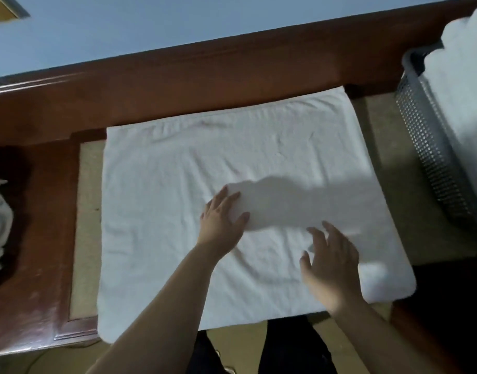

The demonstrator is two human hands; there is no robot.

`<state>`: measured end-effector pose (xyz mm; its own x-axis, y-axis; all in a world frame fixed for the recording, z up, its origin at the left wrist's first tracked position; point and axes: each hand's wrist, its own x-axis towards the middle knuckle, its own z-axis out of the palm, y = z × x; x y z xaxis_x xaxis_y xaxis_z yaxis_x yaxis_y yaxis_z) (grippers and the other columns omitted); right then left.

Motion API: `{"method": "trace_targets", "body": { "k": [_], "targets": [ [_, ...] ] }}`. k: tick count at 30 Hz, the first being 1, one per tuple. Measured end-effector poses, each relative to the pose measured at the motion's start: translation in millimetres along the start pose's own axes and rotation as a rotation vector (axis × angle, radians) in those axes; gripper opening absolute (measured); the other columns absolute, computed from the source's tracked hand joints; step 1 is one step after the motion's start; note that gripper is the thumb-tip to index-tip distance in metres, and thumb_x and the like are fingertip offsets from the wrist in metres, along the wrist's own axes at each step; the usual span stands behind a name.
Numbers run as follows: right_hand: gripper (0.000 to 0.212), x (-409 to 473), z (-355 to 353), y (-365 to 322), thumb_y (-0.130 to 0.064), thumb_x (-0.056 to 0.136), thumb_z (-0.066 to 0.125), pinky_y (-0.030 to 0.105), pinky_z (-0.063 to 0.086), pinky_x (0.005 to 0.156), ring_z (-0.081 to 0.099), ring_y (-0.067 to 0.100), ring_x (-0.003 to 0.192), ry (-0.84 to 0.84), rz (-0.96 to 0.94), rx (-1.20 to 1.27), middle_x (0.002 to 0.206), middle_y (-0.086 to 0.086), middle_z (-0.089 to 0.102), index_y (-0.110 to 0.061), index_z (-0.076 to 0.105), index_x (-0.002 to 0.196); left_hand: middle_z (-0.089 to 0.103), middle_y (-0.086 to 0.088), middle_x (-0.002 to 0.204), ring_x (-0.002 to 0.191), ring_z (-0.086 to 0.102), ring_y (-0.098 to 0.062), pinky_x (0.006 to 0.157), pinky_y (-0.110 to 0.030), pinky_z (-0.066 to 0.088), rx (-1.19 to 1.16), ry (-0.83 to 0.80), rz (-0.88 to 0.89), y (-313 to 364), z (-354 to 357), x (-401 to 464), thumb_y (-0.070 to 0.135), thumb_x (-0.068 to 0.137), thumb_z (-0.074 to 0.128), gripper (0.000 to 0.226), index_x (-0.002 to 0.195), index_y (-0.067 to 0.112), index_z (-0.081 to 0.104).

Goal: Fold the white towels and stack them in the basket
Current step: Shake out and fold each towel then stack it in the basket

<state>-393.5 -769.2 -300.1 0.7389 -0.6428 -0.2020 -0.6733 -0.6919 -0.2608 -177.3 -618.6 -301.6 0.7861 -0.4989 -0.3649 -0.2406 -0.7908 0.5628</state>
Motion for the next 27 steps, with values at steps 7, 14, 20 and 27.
{"method": "trace_targets", "body": {
  "k": [7, 14, 20, 27],
  "targets": [
    [0.030, -93, 70, -169, -0.024, 0.081, 0.062, 0.044, 0.047, 0.090, 0.057, 0.027, 0.111, 0.044, -0.109, 0.173, 0.122, 0.003, 0.058, -0.022, 0.067, 0.110, 0.054, -0.008, 0.138, 0.127, 0.046, -0.034, 0.108, -0.046, 0.040, 0.125, 0.165, -0.199, -149, -115, -13, 0.049, 0.093, 0.068, 0.054, 0.142, 0.029, 0.056],
    [0.023, -102, 102, -320, -0.041, 0.088, 0.057, 0.031, 0.051, 0.061, 0.058, 0.022, 0.081, -0.051, -0.233, 0.243, 0.089, -0.001, 0.053, -0.019, 0.059, 0.093, 0.047, -0.016, 0.140, 0.133, 0.044, -0.036, 0.114, -0.047, 0.039, 0.126, -0.016, -0.312, -221, -195, 28, 0.057, 0.094, 0.063, 0.066, 0.146, 0.019, 0.047],
    [0.044, -97, 117, -401, -0.052, 0.070, 0.078, 0.033, 0.049, 0.050, 0.056, 0.021, 0.067, -0.229, -0.161, 0.079, 0.076, 0.000, 0.053, -0.017, 0.055, 0.083, 0.059, -0.010, 0.119, 0.095, 0.067, -0.030, 0.081, -0.044, 0.062, -0.182, 0.021, -0.528, -221, -212, 79, 0.061, 0.081, 0.071, 0.083, 0.136, 0.007, 0.043],
    [0.046, -105, 133, -428, -0.048, 0.065, 0.075, 0.035, 0.041, 0.054, 0.053, 0.027, 0.071, -0.236, 0.009, -0.025, 0.083, 0.008, 0.050, -0.012, 0.056, 0.087, 0.062, -0.008, 0.092, 0.072, 0.059, -0.023, 0.064, -0.032, 0.048, -0.386, -0.033, -0.539, -201, -224, 117, 0.023, 0.076, 0.054, 0.052, 0.125, 0.006, 0.055]
  ]
}}
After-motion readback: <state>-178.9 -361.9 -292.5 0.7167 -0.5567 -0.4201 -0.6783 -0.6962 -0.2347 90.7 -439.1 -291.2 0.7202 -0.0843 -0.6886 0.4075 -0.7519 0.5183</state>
